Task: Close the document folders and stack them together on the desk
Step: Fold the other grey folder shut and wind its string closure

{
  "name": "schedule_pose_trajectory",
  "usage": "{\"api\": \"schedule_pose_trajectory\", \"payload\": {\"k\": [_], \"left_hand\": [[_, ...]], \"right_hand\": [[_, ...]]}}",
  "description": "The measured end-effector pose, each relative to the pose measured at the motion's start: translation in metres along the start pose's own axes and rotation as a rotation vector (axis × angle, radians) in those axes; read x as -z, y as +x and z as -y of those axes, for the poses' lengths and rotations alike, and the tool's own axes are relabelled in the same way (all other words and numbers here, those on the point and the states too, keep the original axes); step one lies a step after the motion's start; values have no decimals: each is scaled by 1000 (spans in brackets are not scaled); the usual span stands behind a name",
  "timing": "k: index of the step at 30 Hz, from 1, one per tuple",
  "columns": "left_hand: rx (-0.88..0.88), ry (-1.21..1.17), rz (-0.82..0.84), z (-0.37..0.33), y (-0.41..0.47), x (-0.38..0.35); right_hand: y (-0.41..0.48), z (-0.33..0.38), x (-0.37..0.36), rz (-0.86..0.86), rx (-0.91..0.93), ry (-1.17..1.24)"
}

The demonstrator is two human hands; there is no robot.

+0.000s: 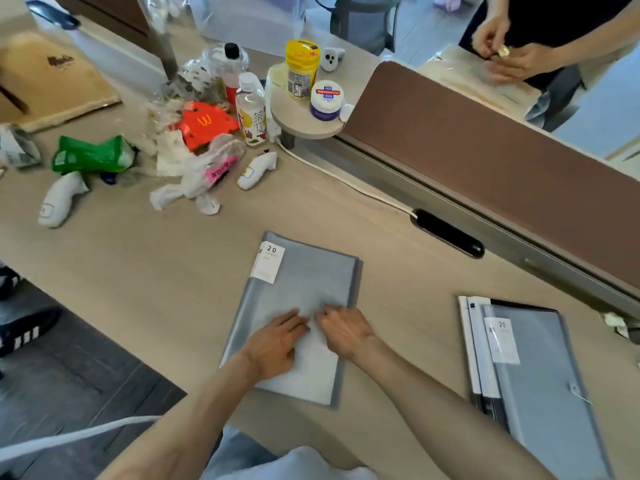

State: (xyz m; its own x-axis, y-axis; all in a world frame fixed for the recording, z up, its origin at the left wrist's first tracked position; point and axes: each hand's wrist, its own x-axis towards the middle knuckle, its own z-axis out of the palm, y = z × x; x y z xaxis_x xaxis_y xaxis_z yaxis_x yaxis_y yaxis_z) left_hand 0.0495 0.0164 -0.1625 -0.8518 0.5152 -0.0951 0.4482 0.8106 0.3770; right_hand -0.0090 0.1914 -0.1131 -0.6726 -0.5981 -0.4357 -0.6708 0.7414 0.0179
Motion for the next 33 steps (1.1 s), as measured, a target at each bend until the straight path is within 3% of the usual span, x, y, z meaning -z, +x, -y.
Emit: {"api": "schedule_pose_trajectory", "payload": {"k": [4,13,25,28,33], "left_hand": [[-15,-27,-11,3,-2,3],[67,-81,58,2,-2,3],[49,-58,54,1,-2,-3],[62,-59,73,1,-1,-3],[92,-39,104,-3,-2,-1]], "right_hand": [[18,-10,13,91,13,17],[28,-41,15,215,-310,349],[-6,-42,-28,-62,-658,1015],[-12,-35,-29,-87,-638,982],[-24,-29,-32,-55,-332,582]]}}
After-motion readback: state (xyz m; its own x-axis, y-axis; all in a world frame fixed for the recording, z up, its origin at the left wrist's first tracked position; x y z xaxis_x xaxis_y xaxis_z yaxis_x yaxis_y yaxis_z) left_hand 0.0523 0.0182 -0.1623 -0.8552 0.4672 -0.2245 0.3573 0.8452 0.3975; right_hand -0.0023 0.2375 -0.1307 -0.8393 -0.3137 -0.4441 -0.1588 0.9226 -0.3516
